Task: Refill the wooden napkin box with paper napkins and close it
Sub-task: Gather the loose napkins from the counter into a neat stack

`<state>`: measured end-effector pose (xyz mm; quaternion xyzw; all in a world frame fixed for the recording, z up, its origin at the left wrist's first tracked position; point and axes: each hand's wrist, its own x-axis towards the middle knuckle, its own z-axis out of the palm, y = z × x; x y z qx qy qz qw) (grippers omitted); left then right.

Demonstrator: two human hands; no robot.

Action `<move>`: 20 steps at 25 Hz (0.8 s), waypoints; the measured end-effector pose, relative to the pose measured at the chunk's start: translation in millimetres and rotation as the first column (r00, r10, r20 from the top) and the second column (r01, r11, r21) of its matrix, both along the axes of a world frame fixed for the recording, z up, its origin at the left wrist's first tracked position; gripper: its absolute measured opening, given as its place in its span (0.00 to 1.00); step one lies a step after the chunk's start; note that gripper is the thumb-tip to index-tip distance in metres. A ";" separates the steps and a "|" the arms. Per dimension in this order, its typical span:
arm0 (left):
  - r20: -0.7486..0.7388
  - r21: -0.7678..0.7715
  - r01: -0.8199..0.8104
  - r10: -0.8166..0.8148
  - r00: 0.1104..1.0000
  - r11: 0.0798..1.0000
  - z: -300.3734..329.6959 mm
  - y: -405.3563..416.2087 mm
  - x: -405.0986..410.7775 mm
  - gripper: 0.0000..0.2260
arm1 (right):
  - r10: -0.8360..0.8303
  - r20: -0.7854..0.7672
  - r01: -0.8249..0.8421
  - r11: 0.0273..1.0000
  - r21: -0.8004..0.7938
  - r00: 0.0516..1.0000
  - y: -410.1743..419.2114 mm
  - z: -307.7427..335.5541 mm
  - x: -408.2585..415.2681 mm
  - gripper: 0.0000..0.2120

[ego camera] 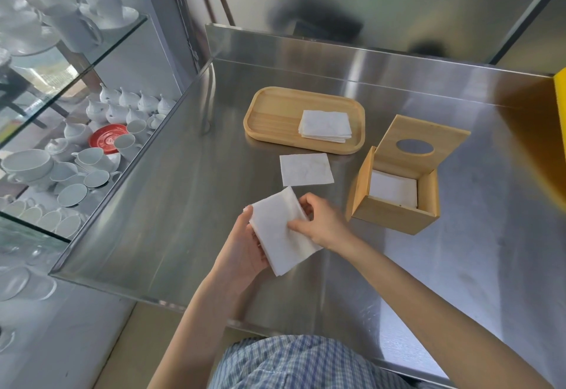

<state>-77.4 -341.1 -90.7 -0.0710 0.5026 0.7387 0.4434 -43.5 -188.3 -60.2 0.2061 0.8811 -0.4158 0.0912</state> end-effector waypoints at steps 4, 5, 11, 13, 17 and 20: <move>-0.059 -0.062 -0.006 0.002 0.998 0.998 0.8 2.0 -2.0 0.11 | 0.076 0.047 -0.078 0.996 0.040 0.996 2.3 -1.7 -8.3 0.16; -0.058 -0.068 -0.013 0.009 0.998 0.998 2.6 2.4 -4.1 0.10 | 0.081 0.054 -0.083 0.996 0.028 0.995 4.7 -1.1 -12.0 0.16; -0.003 -0.104 -0.097 0.097 0.995 0.990 9.5 6.7 -23.5 0.09 | 0.111 0.016 -0.109 0.929 0.354 0.994 39.4 -1.1 -48.6 0.14; 0.015 -0.117 -0.108 0.111 0.994 0.987 9.2 8.6 -30.4 0.09 | 0.210 0.113 -0.239 0.825 0.512 0.971 50.1 -6.3 -62.9 0.14; 0.044 -0.125 -0.126 0.132 0.990 0.984 8.7 11.5 -42.6 0.09 | 0.291 0.221 -0.362 0.652 0.666 0.931 53.3 -22.6 -83.4 0.14; 0.041 -0.129 -0.128 0.134 0.990 0.983 7.2 11.9 -48.2 0.09 | 0.275 0.225 -0.352 0.622 0.699 0.935 50.5 -29.8 -88.4 0.12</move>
